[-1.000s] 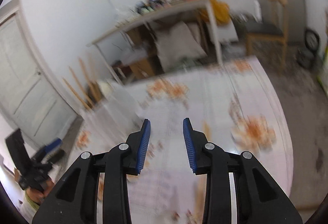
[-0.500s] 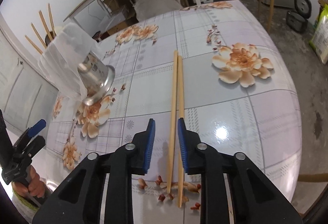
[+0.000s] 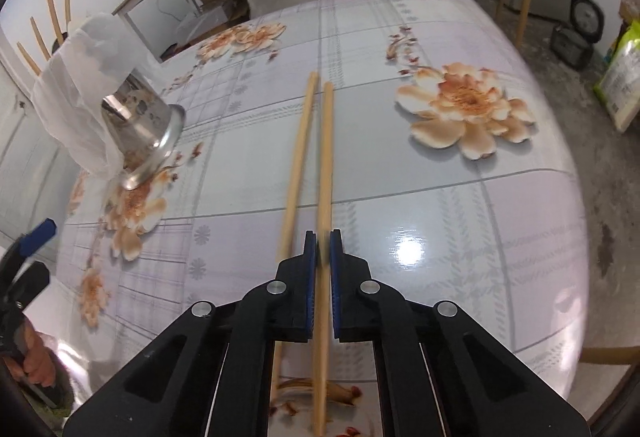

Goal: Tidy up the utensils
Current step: 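Grasp a loose wooden chopstick with the left gripper while the right grasps another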

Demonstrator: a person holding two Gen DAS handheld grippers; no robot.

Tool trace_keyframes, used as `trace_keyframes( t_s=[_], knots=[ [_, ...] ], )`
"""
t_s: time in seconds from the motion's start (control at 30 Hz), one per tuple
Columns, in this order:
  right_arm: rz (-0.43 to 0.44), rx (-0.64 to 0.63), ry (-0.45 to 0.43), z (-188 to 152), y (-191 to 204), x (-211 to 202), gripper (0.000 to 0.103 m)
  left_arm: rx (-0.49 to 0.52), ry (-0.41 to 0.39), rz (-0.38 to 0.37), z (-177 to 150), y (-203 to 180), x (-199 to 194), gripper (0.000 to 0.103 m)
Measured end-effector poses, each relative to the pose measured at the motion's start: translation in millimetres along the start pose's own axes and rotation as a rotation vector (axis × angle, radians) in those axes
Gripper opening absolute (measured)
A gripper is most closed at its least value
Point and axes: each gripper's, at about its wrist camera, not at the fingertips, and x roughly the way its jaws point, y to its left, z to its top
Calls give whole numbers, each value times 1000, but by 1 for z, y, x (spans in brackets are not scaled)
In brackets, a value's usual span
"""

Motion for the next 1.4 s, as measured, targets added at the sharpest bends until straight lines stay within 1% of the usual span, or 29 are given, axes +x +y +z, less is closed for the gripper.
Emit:
trace_keyframes(
  t_s=[0.1, 0.17, 0.27, 0.3, 0.33, 0.43, 0.5, 0.57, 0.67, 0.73, 0.77, 0.83, 0.87, 0.9, 1.0, 1.03, 1.07, 1.1, 1.13, 1.23, 1.4],
  knots=[
    [-10, 38, -6, -2, -8, -3, 5, 14, 9, -23, 6, -9, 9, 90],
    [-14, 61, -14, -4, -14, -6, 5, 44, 6, -44, 14, -21, 19, 90],
    [-11, 104, -23, -9, -23, -10, 5, 55, 20, -90, 29, -35, 38, 90],
    [-5, 120, -26, -11, -26, -11, 5, 53, 27, -102, 34, -40, 46, 88],
    [0, 128, -29, -12, -28, -12, 5, 54, 38, -118, 42, -46, 55, 82],
    [11, 147, -37, -16, -33, -15, 5, 70, 71, -165, 63, -66, 85, 75],
    [22, 162, -42, -18, -36, -17, 5, 89, 89, -171, 73, -76, 101, 66],
    [34, 177, -46, -19, -38, -16, 5, 109, 123, -166, 83, -90, 124, 61],
    [57, 197, -49, -21, -41, -16, 5, 145, 156, -147, 86, -105, 148, 56],
    [65, 200, -50, -20, -42, -16, 5, 178, 178, -115, 86, -114, 161, 52],
    [67, 201, -50, -20, -42, -16, 5, 195, 191, -86, 85, -117, 168, 51],
    [74, 202, -49, -19, -44, -17, 5, 208, 217, -58, 82, -121, 180, 42],
    [78, 204, -48, -19, -45, -17, 5, 211, 224, -48, 80, -121, 184, 41],
    [85, 208, -48, -19, -46, -17, 5, 226, 207, -30, 79, -122, 184, 39],
    [94, 217, -48, -20, -47, -16, 5, 251, 197, 11, 76, -123, 186, 28],
    [96, 220, -48, -21, -49, -17, 5, 245, 193, 19, 76, -121, 187, 23],
    [98, 223, -48, -21, -49, -17, 5, 231, 190, 21, 76, -117, 186, 20],
    [100, 226, -49, -21, -49, -17, 5, 217, 188, 22, 77, -114, 185, 14],
    [100, 228, -49, -21, -50, -17, 5, 196, 188, 25, 76, -109, 184, 11],
    [109, 231, -46, -24, -50, -19, 5, 144, 189, 27, 70, -94, 173, 8],
    [133, 225, -27, -31, -41, -20, 5, 102, 192, 44, 52, -80, 149, 6]
  ],
)
